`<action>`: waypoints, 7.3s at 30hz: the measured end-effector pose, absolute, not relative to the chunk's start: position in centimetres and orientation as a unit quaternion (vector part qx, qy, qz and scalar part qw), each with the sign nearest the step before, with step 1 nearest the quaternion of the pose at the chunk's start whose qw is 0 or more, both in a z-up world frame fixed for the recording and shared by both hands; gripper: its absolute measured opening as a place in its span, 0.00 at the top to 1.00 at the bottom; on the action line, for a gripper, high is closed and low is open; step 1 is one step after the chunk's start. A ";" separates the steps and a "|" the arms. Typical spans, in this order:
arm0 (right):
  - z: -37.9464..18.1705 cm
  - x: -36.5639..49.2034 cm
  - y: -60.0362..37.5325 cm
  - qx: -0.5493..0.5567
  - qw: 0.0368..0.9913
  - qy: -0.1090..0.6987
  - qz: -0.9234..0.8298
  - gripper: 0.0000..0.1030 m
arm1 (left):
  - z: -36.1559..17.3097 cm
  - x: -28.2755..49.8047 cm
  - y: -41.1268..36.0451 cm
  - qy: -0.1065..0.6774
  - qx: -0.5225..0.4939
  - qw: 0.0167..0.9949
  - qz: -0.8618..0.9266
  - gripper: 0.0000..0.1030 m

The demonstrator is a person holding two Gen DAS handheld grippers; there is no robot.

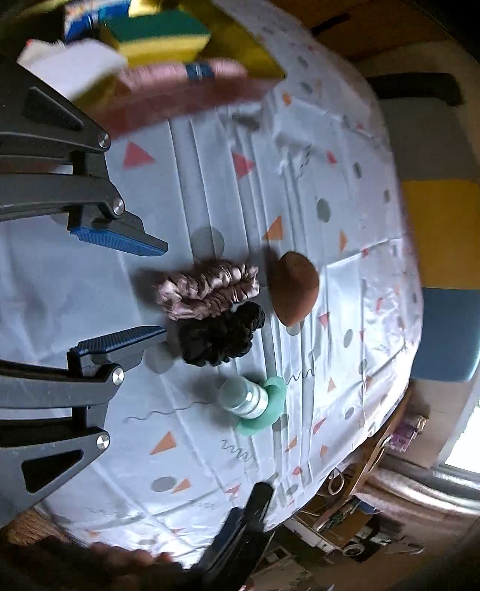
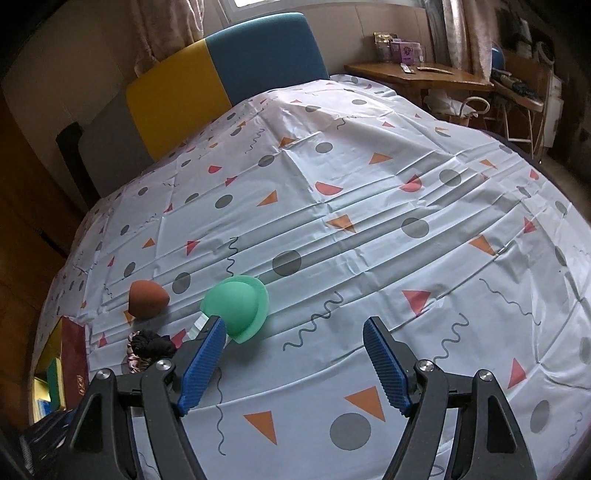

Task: Organize soft objects
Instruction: 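Move the left tool to the pink satin scrunchie while the right tool returns to the bed, then close the left tool on the pink satin scrunchie and lift it, then grasp the mint-green capped bottle with the right tool while the left tool holds the scrunchie, then carry the pink scrunchie into the tray with the left tool and release it, then carry the green-capped bottle into the tray with the right tool and release it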

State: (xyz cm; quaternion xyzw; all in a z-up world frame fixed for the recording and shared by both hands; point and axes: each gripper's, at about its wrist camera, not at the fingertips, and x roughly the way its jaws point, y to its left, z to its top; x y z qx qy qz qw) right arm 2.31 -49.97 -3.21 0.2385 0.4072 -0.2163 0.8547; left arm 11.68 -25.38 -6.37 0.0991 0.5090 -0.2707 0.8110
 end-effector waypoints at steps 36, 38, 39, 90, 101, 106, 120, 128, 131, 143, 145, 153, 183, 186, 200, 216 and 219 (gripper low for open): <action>-6.5 3.7 -50.3 0.372 0.809 0.436 -0.129 0.25 | -10.4 6.5 -23.8 0.459 0.124 0.830 -0.290 0.77; -6.7 4.6 -50.0 0.377 0.805 0.438 -0.132 0.25 | -10.4 6.4 -23.8 0.456 0.123 0.832 -0.292 0.77; -7.0 5.2 -49.9 0.384 0.802 0.438 -0.134 0.25 | -10.4 6.4 -23.7 0.454 0.122 0.832 -0.294 0.77; -8.8 6.6 -48.5 0.208 0.821 0.520 -0.111 0.54 | 0.1 1.6 -19.2 0.374 0.085 0.872 -0.305 0.82; -8.9 6.9 -48.1 0.186 0.825 0.521 -0.113 0.54 | 0.8 2.0 -15.7 0.376 0.062 0.884 -0.271 0.82; -9.0 7.0 -48.0 0.174 0.828 0.521 -0.113 0.54 | 0.7 2.3 -14.5 0.382 0.053 0.886 -0.259 0.82; -8.9 7.2 -47.5 0.155 0.830 0.524 -0.116 0.53 | 0.7 6.4 -2.9 0.413 -0.068 0.892 -0.169 0.82; -8.9 7.4 -47.3 0.145 0.830 0.526 -0.118 0.53 | -1.6 8.8 4.6 0.446 -0.141 0.879 -0.095 0.82; -8.9 7.5 -47.2 0.141 0.830 0.526 -0.119 0.53 | -2.4 9.4 5.3 0.462 -0.174 0.863 -0.106 0.82; -9.0 7.5 -47.3 0.139 0.830 0.527 -0.119 0.53 | -3.5 13.9 2.4 0.467 -0.137 0.868 -0.101 0.81; -9.0 7.5 -47.3 0.139 0.830 0.527 -0.119 0.53 | -4.3 14.9 2.3 0.479 -0.122 0.864 -0.091 0.79; -9.1 7.6 -47.3 0.134 0.830 0.528 -0.119 0.52 | -5.6 15.1 2.9 0.497 -0.113 0.857 -0.074 0.67; -8.7 7.6 -47.0 0.121 0.833 0.525 -0.125 0.53 | 0.2 6.2 1.6 0.401 -0.021 0.915 -0.051 0.67; -8.7 7.6 -47.0 0.121 0.833 0.525 -0.127 0.53 | 0.2 6.1 1.8 0.401 -0.022 0.914 -0.050 0.67; -7.6 7.1 -47.4 0.142 0.834 0.514 -0.141 0.54 | 0.3 5.4 3.3 0.396 -0.027 0.917 -0.042 0.67; -1.6 9.0 -35.9 0.111 0.875 0.472 0.006 0.54 | 0.1 5.2 4.7 0.395 -0.045 0.917 -0.041 0.67; -0.8 9.8 -32.0 0.104 0.877 0.466 0.052 0.54 | 0.2 5.1 4.8 0.393 -0.046 0.917 -0.040 0.67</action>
